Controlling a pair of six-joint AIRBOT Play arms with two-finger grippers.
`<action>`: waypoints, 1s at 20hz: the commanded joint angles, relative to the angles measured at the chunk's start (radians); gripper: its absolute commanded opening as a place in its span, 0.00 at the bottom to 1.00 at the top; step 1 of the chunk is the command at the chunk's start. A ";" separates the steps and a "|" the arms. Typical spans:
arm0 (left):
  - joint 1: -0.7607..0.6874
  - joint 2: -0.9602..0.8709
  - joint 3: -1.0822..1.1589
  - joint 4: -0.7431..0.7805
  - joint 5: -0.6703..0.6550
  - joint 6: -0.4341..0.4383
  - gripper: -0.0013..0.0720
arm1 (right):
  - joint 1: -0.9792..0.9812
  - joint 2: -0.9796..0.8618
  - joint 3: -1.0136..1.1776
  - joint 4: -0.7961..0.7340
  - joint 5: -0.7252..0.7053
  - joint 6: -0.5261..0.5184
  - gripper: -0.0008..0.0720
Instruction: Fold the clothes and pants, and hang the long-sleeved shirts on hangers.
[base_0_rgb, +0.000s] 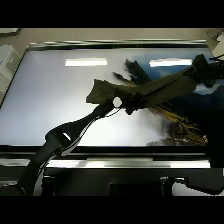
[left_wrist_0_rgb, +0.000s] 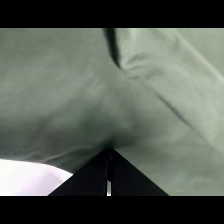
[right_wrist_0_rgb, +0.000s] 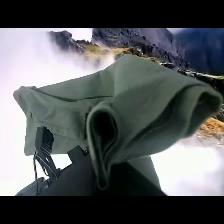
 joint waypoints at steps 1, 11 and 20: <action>0.032 0.040 0.003 -0.098 -0.015 0.109 0.03 | 0.000 0.010 0.000 0.003 -0.002 0.016 0.05; 0.463 0.473 0.003 0.068 -0.546 0.632 0.03 | 0.272 -0.056 -0.001 0.001 -0.256 0.210 0.05; 0.706 0.666 0.001 0.097 -0.769 0.761 0.04 | 0.620 -0.273 0.000 0.005 -0.671 0.400 0.05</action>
